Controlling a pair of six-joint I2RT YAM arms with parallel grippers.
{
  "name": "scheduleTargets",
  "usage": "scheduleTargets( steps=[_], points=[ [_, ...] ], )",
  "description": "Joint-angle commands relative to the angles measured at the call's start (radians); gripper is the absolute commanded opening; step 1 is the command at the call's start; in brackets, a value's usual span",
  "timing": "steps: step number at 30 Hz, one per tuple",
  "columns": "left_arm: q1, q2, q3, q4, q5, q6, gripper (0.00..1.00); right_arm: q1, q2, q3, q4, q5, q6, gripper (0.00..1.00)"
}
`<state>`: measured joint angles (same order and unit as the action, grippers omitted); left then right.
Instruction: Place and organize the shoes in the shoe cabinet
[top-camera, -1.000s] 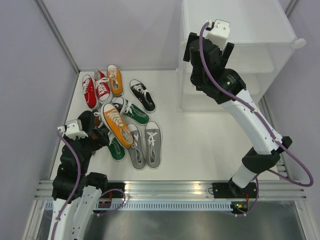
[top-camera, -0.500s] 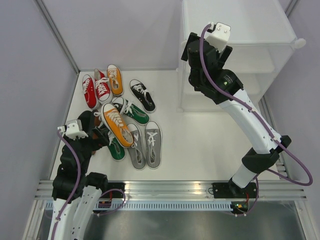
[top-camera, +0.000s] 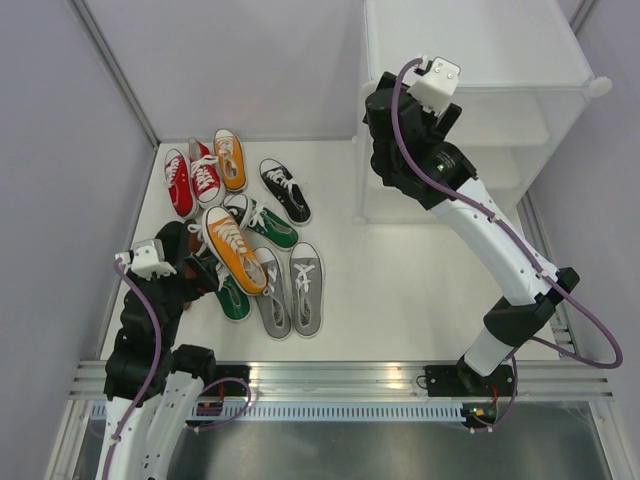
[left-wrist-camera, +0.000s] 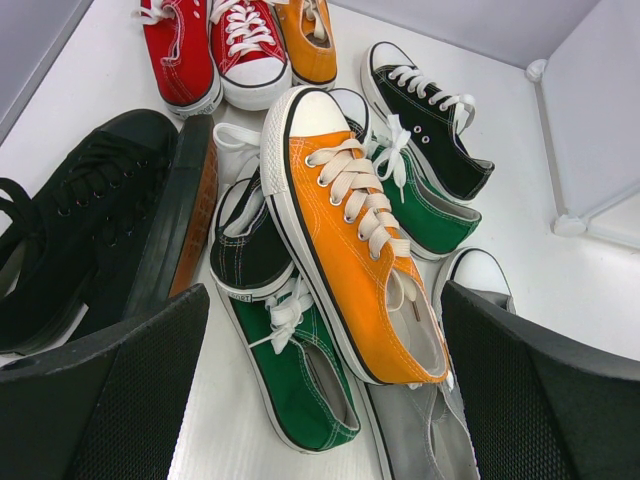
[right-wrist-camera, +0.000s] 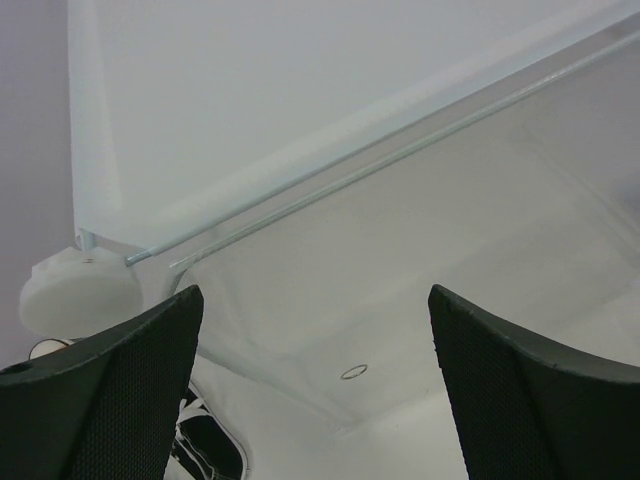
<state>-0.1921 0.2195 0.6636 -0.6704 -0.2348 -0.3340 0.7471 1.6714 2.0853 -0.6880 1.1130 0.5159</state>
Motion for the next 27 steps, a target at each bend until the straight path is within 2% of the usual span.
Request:
scheduleTargets(
  steps=[1,7,12,27],
  points=[
    [-0.003,-0.009,-0.01,0.037,-0.005,-0.03,1.0,-0.011,0.001,-0.022,0.022,0.031,0.062,0.97],
    [-0.003,-0.011,-0.01,0.037,-0.003,-0.031,1.0,-0.012,-0.065,-0.063,0.083,-0.106,0.104,0.98],
    [-0.003,-0.012,-0.01,0.037,-0.005,-0.031,1.0,-0.014,-0.098,-0.077,0.111,-0.143,0.133,0.98],
    [-0.003,-0.017,-0.012,0.035,-0.006,-0.034,1.0,-0.014,-0.068,-0.073,0.084,-0.021,0.202,0.98]
  ],
)
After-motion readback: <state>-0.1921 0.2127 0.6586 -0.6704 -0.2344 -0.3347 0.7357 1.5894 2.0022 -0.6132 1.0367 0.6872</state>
